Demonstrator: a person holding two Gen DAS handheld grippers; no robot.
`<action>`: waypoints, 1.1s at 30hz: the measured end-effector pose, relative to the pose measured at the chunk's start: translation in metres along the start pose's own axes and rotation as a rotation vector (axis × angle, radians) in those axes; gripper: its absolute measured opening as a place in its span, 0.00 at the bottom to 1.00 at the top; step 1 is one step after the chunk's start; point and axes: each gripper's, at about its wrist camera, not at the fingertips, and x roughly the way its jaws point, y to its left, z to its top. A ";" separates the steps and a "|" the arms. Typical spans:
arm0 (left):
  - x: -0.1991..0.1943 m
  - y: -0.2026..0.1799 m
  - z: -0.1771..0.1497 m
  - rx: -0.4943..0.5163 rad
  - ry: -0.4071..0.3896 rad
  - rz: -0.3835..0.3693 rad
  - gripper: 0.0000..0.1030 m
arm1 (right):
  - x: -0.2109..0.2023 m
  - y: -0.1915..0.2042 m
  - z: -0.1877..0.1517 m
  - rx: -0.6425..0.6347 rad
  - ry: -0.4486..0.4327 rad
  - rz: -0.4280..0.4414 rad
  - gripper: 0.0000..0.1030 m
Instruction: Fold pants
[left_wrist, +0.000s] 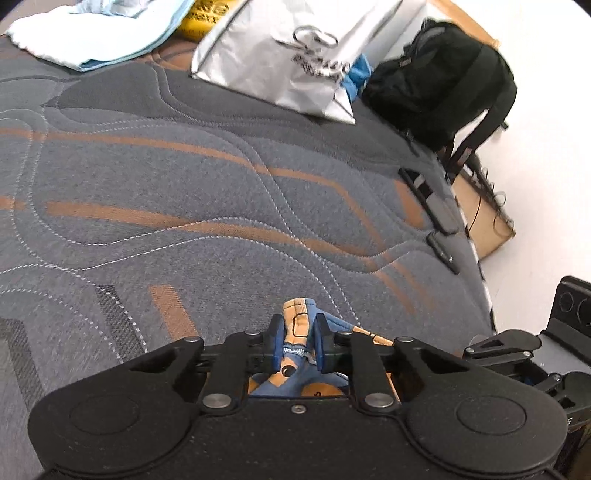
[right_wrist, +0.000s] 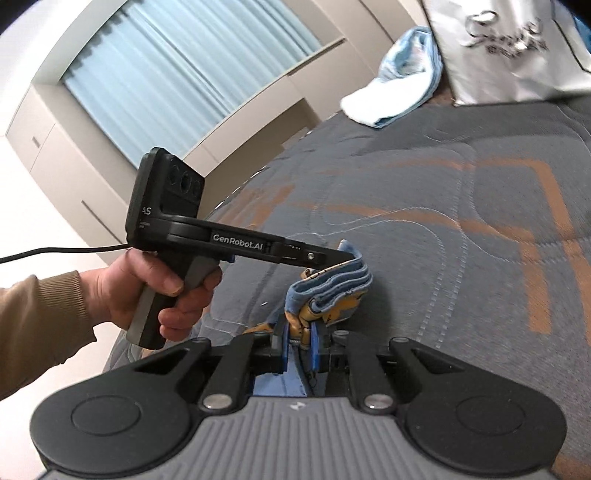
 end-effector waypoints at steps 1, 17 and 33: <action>-0.005 0.000 -0.002 -0.005 -0.016 -0.002 0.17 | 0.001 0.004 0.001 -0.012 0.002 0.002 0.12; -0.135 0.044 -0.117 -0.268 -0.334 0.113 0.47 | 0.049 0.078 -0.027 -0.204 0.148 0.080 0.13; -0.189 0.009 -0.222 -0.414 -0.336 0.355 0.69 | 0.074 0.091 -0.044 -0.157 0.214 0.121 0.13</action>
